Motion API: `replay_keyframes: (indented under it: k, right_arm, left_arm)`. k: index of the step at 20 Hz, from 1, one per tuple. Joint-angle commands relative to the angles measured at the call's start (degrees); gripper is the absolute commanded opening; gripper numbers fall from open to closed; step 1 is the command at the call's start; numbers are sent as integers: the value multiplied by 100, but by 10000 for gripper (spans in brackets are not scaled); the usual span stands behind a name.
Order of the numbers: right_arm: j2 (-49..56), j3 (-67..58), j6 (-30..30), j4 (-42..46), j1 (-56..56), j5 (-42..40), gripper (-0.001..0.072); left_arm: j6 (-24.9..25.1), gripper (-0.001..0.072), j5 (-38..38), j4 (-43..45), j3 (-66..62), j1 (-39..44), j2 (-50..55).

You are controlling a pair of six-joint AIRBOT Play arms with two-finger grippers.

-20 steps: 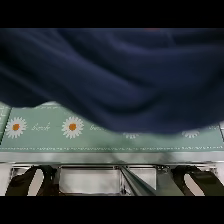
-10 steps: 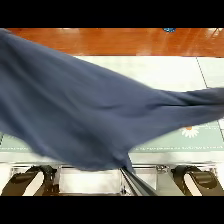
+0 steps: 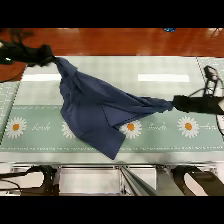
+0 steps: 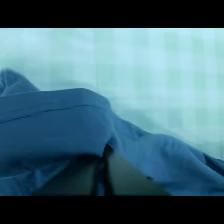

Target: Fold the shirts.

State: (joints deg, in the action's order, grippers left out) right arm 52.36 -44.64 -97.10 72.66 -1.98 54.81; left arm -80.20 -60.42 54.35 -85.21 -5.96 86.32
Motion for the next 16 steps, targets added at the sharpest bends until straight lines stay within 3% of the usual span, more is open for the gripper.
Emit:
replay_keyframes:
  k: [1,2,5,8,11,16]
  right_arm:
    - [1773,-533,210,-868,-407,-706,141]
    - [2192,-914,365,-1117,-592,-472,399]
    - [2671,-1926,671,-1185,-1255,562,411]
    - [2275,-2050,658,-575,-2044,1003,409]
    - [1738,-1250,584,240,-2603,1071,409]
    - [1172,492,981,-221,-2848,326,409]
  left_arm:
    - [-11,507,-437,-334,13,-13,863]
    - [-24,510,-713,-240,13,-76,905]
    - [-22,510,-1644,216,26,-520,809]
    - [0,509,-2280,352,636,-1043,409]
    - [315,509,-1762,326,2664,-1189,-719]
    - [671,509,-1025,-619,5525,-1137,-2409]
